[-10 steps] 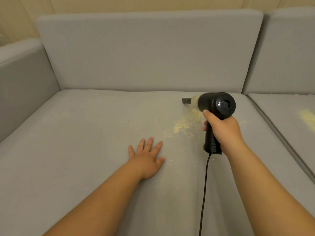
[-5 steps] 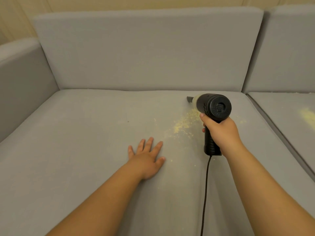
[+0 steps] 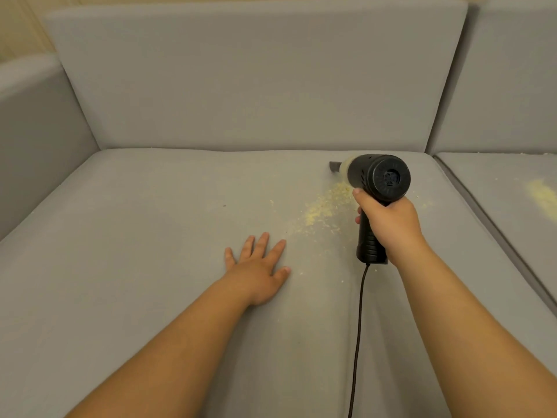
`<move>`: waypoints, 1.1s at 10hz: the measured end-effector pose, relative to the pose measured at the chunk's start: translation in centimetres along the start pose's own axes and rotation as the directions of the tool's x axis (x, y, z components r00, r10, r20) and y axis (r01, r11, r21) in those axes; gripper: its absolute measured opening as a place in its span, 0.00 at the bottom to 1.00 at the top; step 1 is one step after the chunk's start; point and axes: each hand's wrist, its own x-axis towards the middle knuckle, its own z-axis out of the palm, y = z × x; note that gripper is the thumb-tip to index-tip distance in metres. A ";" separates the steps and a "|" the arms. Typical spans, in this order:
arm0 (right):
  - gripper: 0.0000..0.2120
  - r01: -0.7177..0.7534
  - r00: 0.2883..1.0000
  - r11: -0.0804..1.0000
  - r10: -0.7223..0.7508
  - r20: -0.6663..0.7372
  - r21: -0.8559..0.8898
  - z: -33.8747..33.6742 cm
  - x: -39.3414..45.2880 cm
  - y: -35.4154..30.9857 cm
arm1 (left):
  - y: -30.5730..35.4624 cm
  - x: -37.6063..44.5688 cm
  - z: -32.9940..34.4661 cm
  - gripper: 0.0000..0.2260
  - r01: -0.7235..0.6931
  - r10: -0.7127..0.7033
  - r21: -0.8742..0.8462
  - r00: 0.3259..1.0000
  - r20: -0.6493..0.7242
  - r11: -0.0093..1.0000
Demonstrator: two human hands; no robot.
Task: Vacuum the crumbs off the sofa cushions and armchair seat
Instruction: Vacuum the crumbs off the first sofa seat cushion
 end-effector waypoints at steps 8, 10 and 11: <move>0.11 -0.032 0.939 0.981 0.094 0.332 -0.189 -2.6 -5.3 -3.2 | 0.2 -0.3 -0.7 0.30 0.006 -0.006 0.024 0.999 0.036 1.000; 0.09 0.072 0.966 0.938 0.019 0.257 -0.339 -4.2 -8.4 -4.2 | 0.3 -1.3 -0.4 0.31 0.012 -0.015 0.071 0.999 0.038 0.997; 0.09 0.076 0.965 0.919 0.030 0.261 -0.387 -5.1 -10.0 -4.0 | 0.1 -2.1 -0.4 0.32 0.011 -0.016 0.094 0.999 0.049 0.996</move>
